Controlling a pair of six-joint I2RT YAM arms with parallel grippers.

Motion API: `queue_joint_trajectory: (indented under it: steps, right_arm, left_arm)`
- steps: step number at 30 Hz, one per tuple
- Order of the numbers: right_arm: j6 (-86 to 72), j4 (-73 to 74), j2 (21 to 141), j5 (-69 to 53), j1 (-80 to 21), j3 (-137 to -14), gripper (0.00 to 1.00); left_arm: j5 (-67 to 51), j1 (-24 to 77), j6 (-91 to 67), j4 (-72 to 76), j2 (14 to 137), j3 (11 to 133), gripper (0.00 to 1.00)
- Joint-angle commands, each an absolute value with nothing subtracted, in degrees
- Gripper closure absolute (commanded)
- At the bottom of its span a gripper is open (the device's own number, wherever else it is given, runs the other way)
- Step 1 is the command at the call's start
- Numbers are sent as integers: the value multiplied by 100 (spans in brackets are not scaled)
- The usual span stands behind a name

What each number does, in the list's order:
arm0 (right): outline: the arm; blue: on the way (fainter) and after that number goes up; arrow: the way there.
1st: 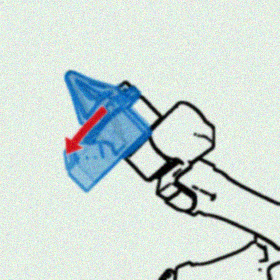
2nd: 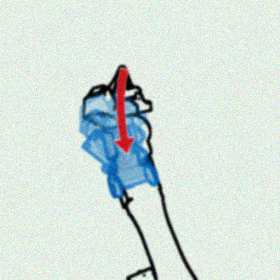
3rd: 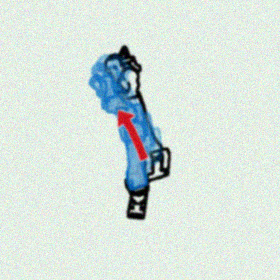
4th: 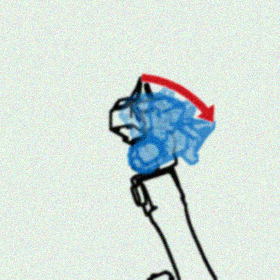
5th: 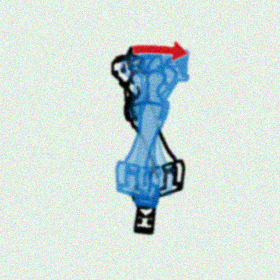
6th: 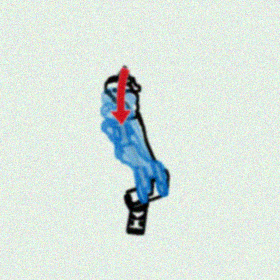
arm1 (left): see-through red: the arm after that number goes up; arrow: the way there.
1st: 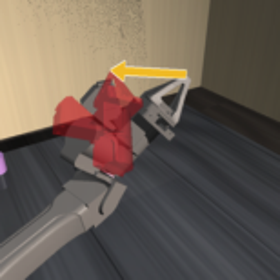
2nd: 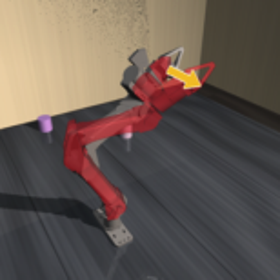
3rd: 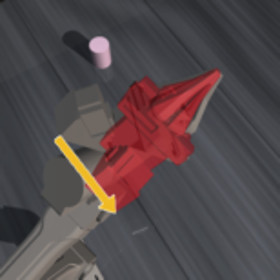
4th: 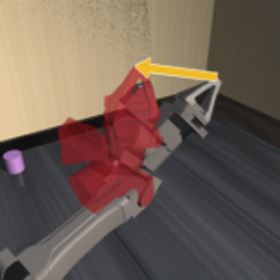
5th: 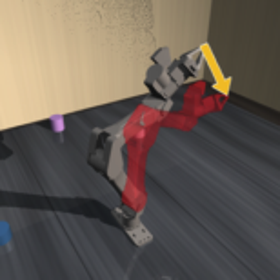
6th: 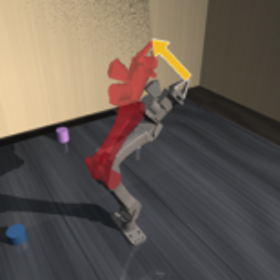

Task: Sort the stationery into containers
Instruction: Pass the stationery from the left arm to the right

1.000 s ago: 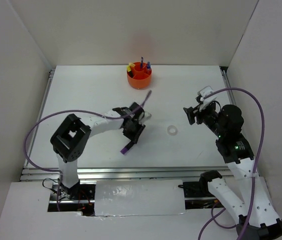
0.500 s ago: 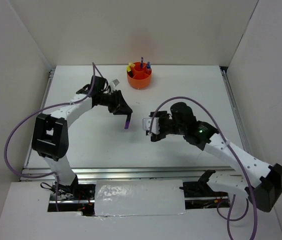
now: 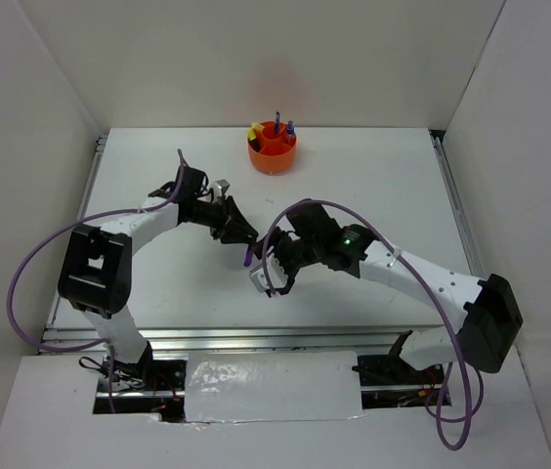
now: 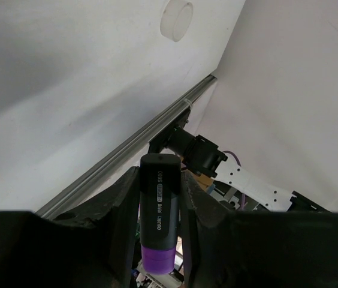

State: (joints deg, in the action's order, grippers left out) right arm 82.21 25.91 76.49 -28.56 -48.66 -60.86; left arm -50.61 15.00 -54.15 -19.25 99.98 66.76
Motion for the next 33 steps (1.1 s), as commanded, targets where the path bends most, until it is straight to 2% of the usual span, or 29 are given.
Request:
queue_joint_trajectory:
  steps: [1, 10, 13, 15, 16, 17, 18, 19, 20, 21, 22, 26, 28, 30, 33]
  right_arm:
    - [8955, 2971, 7866, -3243, -4966, -6363, 30]
    - [9632, 2989, 8481, -3191, -4992, -6723, 38]
    - [9685, 3067, 8709, -3094, -4983, -6960, 52]
    - [9721, 3138, 8806, -3033, -5010, -7083, 66]
    - [9756, 3207, 8807, -2937, -5027, -7110, 79]
    - [9773, 3243, 8798, -2901, -5062, -7119, 84]
    - [9782, 3269, 8772, -2900, -5062, -7119, 88]
    - [9774, 3287, 8711, -2918, -5097, -7102, 91]
    - [9756, 3261, 8571, -2988, -5072, -7067, 95]
    - [9721, 3209, 8474, -3040, -5063, -6945, 97]
    - [9668, 3017, 8255, -3111, -5036, -6865, 99]
    - [8346, 1631, 7753, -3603, -4773, -6382, 100]
    - [6449, 32, 7717, -3464, -4562, -6215, 100]
    - [4530, -1608, 7883, -2852, -4360, -6213, 100]
    - [2523, -2528, 8837, -1719, -3895, -6906, 100]
  left_arm:
    - [-5125, 1634, -5353, -2038, 9818, 6873, 100]
    - [-5124, 1811, -5317, -1995, 9773, 6803, 100]
    - [-5142, 1819, -5352, -1951, 9703, 6715, 100]
    - [-5142, 1819, -5361, -1899, 9651, 6689, 94]
    - [-5159, 1802, -5353, -1864, 9633, 6688, 90]
    - [-5142, 1784, -5353, -1846, 9607, 6697, 77]
    - [-5142, 1775, -5318, -1820, 9580, 6715, 69]
    - [-5107, 1723, -5300, -1802, 9545, 6732, 56]
    - [-5063, 1679, -5256, -1802, 9475, 6750, 27]
    - [-5019, 1566, -5117, -1828, 9422, 6828, 8]
    - [-4845, 1486, -5020, -1933, 9387, 6899, 1]
    - [-4457, 828, -4641, -2101, 9133, 7347, 1]
    - [-4290, 336, -4649, -1759, 8940, 7313, 1]
    - [-4026, 28, -4702, -1060, 8510, 6964, 1]
    - [-3981, -351, -4676, -188, 7973, 6417, 1]
